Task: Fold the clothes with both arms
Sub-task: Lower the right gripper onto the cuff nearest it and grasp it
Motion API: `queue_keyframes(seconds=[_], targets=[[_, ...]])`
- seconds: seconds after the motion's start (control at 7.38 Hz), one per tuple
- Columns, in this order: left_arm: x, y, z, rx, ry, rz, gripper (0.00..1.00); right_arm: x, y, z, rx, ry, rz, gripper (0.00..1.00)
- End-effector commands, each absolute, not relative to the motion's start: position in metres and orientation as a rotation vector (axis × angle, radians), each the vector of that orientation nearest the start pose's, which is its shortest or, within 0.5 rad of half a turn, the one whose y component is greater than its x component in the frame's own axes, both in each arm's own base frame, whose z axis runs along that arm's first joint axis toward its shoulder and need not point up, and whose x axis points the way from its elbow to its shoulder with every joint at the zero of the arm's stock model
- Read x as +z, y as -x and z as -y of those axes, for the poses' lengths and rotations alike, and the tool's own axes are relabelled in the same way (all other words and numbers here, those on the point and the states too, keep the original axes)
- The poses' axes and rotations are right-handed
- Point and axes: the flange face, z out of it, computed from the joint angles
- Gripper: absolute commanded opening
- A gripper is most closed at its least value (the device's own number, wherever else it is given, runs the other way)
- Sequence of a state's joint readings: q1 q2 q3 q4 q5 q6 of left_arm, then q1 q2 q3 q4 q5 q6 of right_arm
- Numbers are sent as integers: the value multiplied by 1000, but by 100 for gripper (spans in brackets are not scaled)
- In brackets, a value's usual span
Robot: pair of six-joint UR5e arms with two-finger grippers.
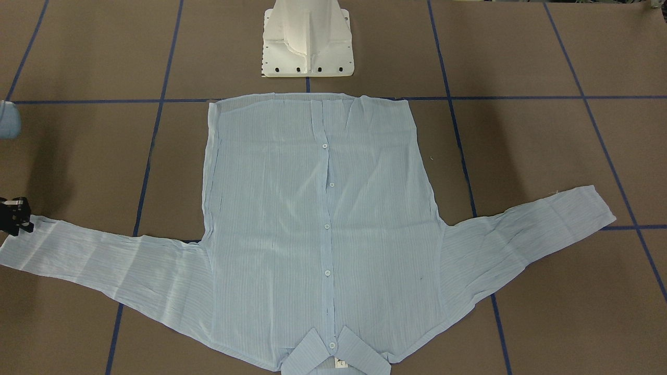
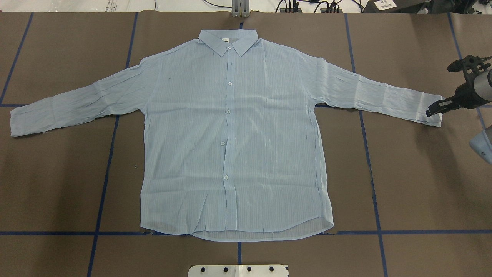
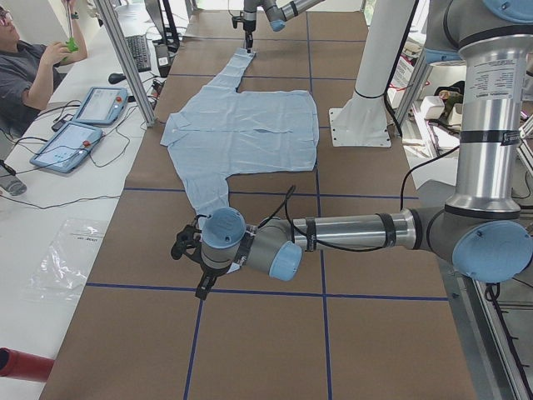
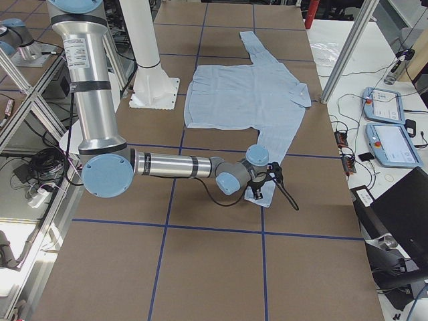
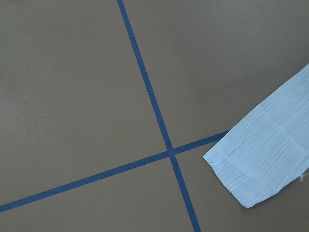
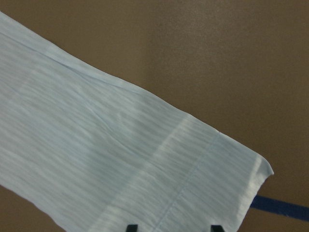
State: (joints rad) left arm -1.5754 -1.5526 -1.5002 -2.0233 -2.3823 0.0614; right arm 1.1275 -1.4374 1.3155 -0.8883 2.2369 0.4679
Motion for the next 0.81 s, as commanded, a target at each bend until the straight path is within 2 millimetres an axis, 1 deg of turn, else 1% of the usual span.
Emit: queue_keyframes(seconds=[0.0,0.41,0.54,0.68], targets=[[650,63,500,195,-370,-792,100,648,180,547,-160,-193,815,73],[648,63,500,189,-369,-793,100,666,180,545,-151,-161,802,71],[648,63,501,190,-371,-795,100,668,181,544,-152,-158,801,70],[648,63,501,189,-371,-793,100,668,181,543,-151,-154,803,51]])
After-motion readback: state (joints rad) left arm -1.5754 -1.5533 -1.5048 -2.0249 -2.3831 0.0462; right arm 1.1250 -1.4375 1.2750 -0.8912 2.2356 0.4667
